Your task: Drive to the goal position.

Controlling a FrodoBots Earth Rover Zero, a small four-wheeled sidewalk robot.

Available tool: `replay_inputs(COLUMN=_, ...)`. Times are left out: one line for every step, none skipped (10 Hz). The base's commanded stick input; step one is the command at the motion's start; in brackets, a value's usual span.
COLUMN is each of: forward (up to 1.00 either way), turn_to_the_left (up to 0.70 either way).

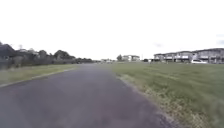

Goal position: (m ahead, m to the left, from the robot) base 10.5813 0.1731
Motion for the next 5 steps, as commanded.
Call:
replay_inputs(forward=0.70, turn_to_the_left=0.34)
replay_inputs(forward=0.70, turn_to_the_left=0.24)
replay_inputs(forward=0.70, turn_to_the_left=0.14)
replay_inputs(forward=0.70, turn_to_the_left=0.04)
replay_inputs(forward=0.70, turn_to_the_left=0.02)
